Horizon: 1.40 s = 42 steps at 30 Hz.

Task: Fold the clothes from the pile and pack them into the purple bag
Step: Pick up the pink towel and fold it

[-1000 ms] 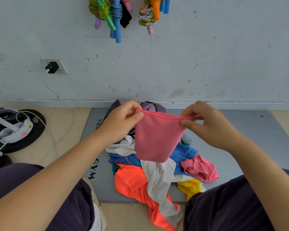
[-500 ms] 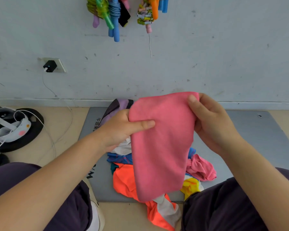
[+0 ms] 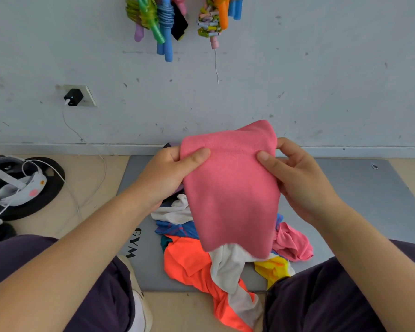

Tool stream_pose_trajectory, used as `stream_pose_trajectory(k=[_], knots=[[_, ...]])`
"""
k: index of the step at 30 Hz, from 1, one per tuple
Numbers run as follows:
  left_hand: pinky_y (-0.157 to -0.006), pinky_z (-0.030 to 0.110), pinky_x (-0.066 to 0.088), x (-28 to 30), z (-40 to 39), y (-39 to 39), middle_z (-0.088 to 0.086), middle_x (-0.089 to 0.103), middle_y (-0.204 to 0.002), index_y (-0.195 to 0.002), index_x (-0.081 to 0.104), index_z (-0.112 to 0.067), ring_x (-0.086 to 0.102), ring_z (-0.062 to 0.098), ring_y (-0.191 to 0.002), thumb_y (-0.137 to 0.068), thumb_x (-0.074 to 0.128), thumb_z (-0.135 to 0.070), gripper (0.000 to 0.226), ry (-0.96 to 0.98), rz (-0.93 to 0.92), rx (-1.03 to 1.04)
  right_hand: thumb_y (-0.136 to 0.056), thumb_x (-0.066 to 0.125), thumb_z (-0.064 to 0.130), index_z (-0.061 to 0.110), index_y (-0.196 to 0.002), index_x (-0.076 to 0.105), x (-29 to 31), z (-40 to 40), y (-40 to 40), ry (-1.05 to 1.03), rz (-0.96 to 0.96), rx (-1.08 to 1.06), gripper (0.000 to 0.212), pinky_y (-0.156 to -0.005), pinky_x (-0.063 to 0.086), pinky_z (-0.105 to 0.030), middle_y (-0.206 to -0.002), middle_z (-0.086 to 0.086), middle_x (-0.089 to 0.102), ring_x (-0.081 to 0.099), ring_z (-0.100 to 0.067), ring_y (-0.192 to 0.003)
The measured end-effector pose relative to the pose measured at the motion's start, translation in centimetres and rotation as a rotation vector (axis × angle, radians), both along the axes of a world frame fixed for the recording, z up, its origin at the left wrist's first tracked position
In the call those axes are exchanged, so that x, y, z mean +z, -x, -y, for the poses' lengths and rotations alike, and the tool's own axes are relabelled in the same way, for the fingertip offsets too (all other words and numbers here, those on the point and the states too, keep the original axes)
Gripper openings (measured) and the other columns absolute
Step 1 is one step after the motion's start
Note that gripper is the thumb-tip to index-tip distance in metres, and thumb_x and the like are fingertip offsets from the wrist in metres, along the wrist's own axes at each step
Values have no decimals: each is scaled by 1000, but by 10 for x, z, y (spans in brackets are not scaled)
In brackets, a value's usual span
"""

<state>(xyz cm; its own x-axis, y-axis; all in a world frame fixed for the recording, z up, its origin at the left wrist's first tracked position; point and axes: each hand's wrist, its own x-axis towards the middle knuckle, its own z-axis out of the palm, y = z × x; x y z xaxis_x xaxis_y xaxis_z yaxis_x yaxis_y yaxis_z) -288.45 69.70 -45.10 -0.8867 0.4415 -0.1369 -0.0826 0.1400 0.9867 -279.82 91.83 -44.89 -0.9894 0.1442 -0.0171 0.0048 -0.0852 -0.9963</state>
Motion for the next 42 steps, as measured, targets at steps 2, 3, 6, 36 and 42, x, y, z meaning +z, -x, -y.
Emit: stream_pose_trajectory(k=[2,3,6,36,42], knots=[[-47,13,47,0,0,-1,-11,70,-67,-90,69,-17,65,2,-56,-86,66,-36,20,-56,14,-13,-88,67,35,24,-98,66,-1,0,1,-41,9,-75,14,-46,41,-15,-55,6,59,50,-5,-48],[-47,13,48,0,0,0,-10,71,-70,-98,67,-15,65,2,-57,-91,63,-28,15,-82,22,-11,-90,66,35,24,-101,66,-1,0,1,-52,15,-107,15,-46,41,-16,-53,7,57,49,-5,-47],[-58,21,55,-2,1,3,6,74,-92,-117,60,-21,71,10,-73,-91,67,-23,26,-105,13,86,-90,68,32,28,-111,62,-4,-3,2,-57,23,-173,23,-47,44,-19,-55,2,55,50,-8,-48],[-55,12,47,0,4,5,-16,66,-72,-91,63,-19,59,-1,-65,-88,67,-26,9,-71,-59,-51,-97,46,46,25,-89,52,-7,-9,2,-457,21,-72,23,-61,41,-32,-65,15,43,39,-5,-59],[-83,30,58,4,-3,-10,5,73,-109,-107,71,-14,70,18,-99,-83,73,-24,26,-263,304,-273,-90,48,53,30,-86,57,-5,-7,3,-298,-9,-136,25,-57,32,-29,-69,9,43,37,-7,-61]])
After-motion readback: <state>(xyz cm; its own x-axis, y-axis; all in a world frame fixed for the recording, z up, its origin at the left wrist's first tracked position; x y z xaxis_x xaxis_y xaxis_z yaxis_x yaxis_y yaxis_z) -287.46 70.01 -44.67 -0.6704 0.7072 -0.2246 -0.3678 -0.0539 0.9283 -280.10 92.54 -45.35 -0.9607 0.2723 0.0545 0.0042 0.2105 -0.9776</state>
